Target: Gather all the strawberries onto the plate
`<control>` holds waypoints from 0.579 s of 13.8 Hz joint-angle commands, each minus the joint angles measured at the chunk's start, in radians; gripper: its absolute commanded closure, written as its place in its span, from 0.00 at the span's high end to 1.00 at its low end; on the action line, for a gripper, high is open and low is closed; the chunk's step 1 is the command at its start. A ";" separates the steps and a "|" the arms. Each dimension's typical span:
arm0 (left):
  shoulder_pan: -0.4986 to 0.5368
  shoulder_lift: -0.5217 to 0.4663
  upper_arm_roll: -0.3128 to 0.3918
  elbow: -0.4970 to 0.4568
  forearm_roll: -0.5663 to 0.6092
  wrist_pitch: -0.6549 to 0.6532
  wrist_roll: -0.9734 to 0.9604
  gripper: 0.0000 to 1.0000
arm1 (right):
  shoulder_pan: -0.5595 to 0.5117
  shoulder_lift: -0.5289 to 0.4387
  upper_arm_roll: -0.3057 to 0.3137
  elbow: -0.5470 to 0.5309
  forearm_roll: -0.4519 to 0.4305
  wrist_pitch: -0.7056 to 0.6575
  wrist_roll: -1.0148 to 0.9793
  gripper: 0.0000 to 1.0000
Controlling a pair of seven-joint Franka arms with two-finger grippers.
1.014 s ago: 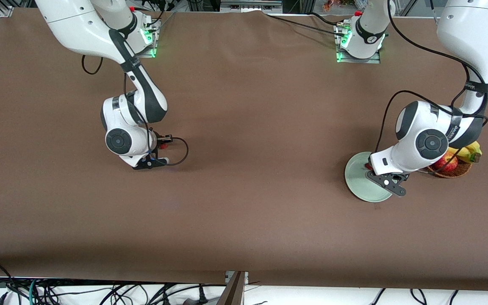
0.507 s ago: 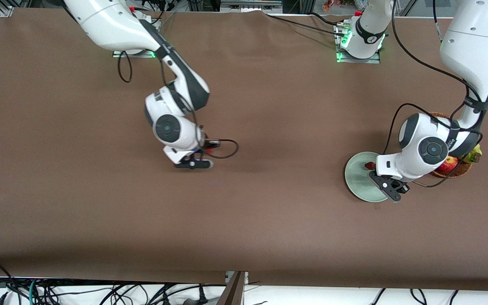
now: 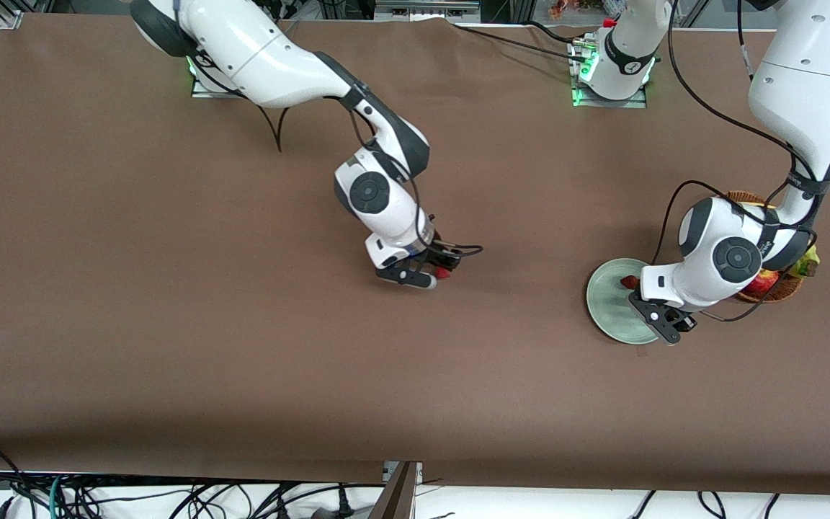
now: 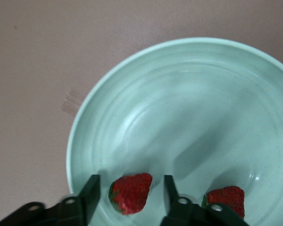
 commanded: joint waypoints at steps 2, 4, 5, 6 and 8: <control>0.005 -0.093 -0.034 0.025 -0.042 -0.148 -0.025 1.00 | 0.083 0.145 0.008 0.147 -0.001 0.101 0.110 0.00; 0.004 -0.130 -0.048 0.054 -0.111 -0.267 -0.080 1.00 | 0.109 0.187 0.008 0.162 -0.001 0.206 0.177 0.00; 0.002 -0.141 -0.066 0.073 -0.141 -0.319 -0.114 1.00 | 0.124 0.200 0.008 0.177 -0.003 0.219 0.211 0.22; 0.002 -0.151 -0.086 0.093 -0.170 -0.373 -0.162 1.00 | 0.128 0.199 0.006 0.182 -0.009 0.218 0.219 0.83; 0.002 -0.155 -0.129 0.131 -0.217 -0.461 -0.267 1.00 | 0.118 0.176 0.005 0.182 -0.010 0.199 0.216 1.00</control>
